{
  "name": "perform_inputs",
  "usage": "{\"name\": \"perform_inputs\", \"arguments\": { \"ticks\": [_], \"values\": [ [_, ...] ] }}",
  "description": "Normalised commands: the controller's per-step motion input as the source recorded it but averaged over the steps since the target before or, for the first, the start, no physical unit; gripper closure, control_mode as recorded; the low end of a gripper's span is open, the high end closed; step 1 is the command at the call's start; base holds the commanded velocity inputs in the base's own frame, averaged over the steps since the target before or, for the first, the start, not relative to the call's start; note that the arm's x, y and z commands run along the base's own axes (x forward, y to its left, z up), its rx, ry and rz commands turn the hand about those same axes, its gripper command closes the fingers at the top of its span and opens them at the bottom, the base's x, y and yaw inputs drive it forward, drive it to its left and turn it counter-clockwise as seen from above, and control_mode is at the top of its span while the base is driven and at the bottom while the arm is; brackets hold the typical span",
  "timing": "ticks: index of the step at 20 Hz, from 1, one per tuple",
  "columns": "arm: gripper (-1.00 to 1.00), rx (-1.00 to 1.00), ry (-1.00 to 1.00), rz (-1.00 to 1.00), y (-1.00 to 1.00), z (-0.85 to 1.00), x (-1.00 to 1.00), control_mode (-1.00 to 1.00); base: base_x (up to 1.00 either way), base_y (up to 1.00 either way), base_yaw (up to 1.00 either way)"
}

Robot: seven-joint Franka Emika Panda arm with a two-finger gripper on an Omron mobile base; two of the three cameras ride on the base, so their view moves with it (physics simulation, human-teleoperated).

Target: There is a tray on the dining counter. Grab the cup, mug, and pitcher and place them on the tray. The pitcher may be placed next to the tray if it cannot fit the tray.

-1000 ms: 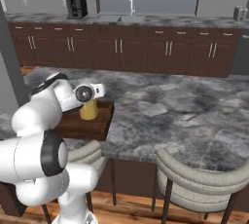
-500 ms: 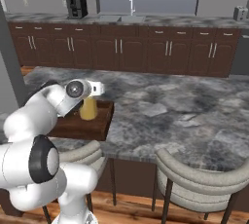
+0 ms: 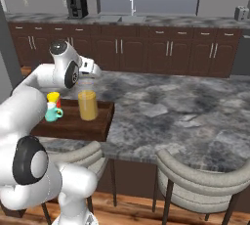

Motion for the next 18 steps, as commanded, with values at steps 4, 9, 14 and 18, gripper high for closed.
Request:
{"name": "perform_inputs", "arguments": {
  "ticks": [4, 9, 14, 18],
  "values": [
    [-1.00, 0.00, 0.35, -0.01, -0.06, 0.95, -0.02, -1.00, 0.00, 0.00, 0.00],
    [-1.00, 0.00, 0.13, 0.00, -0.10, 0.31, -0.64, -1.00, 0.00, 0.00, 0.00],
    [-1.00, 0.00, -0.03, 0.02, 0.00, -0.19, -1.00, -1.00, 0.00, 0.00, 0.00],
    [-1.00, 0.00, -0.14, 0.06, -0.04, -0.51, -1.00, -1.00, 0.00, 0.00, 0.00]
  ]
}}
